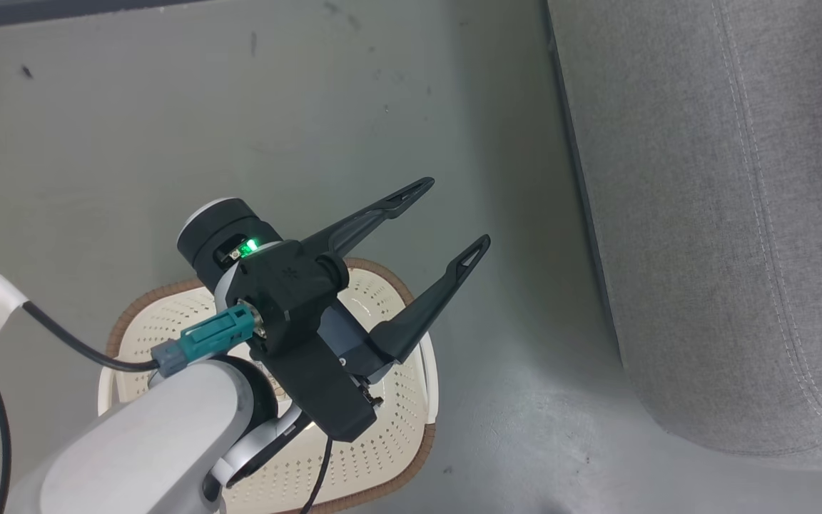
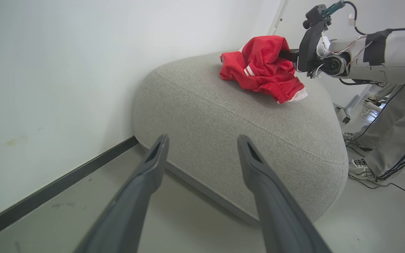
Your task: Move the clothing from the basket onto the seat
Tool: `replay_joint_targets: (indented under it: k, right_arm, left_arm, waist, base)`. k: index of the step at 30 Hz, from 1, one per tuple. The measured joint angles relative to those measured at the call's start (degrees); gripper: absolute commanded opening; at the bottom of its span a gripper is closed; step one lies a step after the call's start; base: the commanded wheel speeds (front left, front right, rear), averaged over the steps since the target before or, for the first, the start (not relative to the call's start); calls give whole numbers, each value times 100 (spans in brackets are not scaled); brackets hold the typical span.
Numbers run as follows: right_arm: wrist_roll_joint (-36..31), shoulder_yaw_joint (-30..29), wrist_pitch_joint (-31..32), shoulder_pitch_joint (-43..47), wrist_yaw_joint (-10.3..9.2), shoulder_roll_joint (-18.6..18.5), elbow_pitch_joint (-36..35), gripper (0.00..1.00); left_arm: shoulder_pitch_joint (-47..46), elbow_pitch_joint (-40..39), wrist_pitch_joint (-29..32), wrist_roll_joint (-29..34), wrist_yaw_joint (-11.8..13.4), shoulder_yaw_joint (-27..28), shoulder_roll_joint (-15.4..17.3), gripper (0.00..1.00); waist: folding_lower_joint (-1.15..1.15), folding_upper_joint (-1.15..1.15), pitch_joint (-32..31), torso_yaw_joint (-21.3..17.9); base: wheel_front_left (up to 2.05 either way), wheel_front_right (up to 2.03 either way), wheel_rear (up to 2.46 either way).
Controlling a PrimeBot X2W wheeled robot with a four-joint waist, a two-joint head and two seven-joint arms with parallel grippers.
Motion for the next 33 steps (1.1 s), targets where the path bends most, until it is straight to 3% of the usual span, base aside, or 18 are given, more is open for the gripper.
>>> replay_joint_targets:
  k: [1,2,3,4,12,24,33]
  right_arm:
    - [1,29,68,-3,40,20,68,21]
    - [3,42,131,-7,70,34,140,49]
    - [3,55,180,-20,94,41,210,96]
    - [3,63,211,-24,115,40,257,100]
    - [13,171,534,-147,304,130,638,100]
    - [113,492,1220,79,850,346,1024,100]
    - [113,520,1090,286,953,343,705,100]
  left_arm:
    - [2,18,-33,0,-1,0,-1,100]
    - [2,44,-55,-1,-5,1,-8,100]
    - [5,75,-92,-2,-34,4,-13,100]
    - [7,107,-103,-7,-44,5,-24,100]
    - [103,357,-349,-66,-94,42,-49,100]
    - [693,733,-740,-316,-93,99,-4,100]
    - [1124,905,-1015,-424,-1,203,13,100]
  waist:
    - [0,0,-29,9]
    - [0,0,-59,18]
    - [0,0,-90,27]
    - [0,0,-123,34]
    - [0,0,-453,64]
    - [-1,0,-1252,0]
    - [-1,-2,-1845,-42]
  base:
    - [0,0,0]
    - [0,0,0]
    - [0,0,0]
    - [0,0,0]
    - [0,0,0]
    - [0,0,0]
    - [0,0,0]
